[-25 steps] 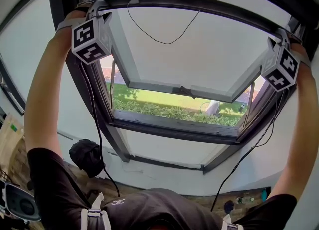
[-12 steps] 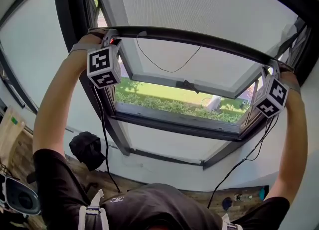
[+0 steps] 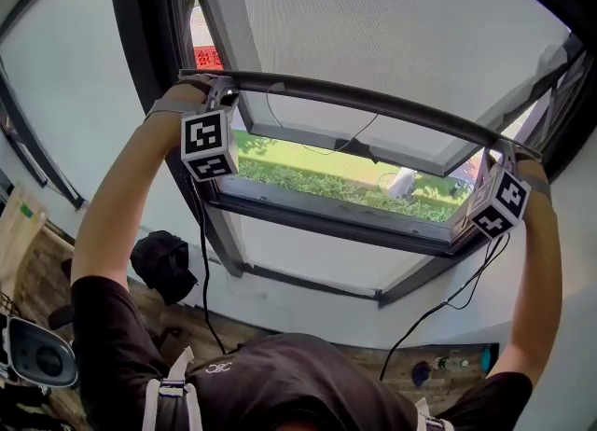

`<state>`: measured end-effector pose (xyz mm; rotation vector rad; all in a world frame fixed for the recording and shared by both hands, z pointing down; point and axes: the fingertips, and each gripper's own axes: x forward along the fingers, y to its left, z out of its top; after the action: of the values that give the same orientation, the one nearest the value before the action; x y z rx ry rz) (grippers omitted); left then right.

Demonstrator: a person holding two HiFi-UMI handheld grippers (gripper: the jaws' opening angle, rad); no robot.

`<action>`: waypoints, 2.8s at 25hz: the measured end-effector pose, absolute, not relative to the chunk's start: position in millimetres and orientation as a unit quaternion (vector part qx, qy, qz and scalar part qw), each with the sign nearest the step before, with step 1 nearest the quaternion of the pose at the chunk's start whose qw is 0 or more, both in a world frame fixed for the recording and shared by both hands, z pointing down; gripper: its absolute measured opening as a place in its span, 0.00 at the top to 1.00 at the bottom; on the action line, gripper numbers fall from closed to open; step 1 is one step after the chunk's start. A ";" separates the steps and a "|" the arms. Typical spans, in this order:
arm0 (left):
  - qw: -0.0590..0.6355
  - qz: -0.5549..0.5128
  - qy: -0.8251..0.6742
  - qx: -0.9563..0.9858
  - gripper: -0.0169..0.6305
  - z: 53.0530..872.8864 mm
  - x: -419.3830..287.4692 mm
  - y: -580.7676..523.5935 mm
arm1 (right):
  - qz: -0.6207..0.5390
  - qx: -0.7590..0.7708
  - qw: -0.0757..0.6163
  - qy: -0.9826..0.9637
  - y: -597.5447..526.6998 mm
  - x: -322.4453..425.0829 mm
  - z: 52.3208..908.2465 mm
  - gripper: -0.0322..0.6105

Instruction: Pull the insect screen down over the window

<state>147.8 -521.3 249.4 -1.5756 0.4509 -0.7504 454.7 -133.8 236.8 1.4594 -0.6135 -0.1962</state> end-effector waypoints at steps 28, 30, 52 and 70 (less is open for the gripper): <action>0.577 -0.395 0.139 -0.701 0.84 450.6 144.4 -518.1 | -0.014 0.631 0.703 -0.327 -133.8 447.2 431.6 0.83; 0.573 -0.406 0.132 -0.700 0.84 463.9 143.7 -517.5 | -0.005 0.628 0.704 -0.332 -132.6 446.3 444.6 0.83; 0.508 -0.489 0.071 -0.706 0.80 610.9 139.8 -512.6 | 0.075 0.583 0.723 -0.363 -126.6 443.1 589.0 0.79; 0.478 -0.515 0.046 -0.710 0.73 686.8 140.0 -510.2 | 0.126 0.555 0.745 -0.348 -119.0 441.8 663.1 0.73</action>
<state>140.0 -510.2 686.8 -1.7346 0.1124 -1.2582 441.8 -119.0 663.1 1.2164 -0.7622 0.2759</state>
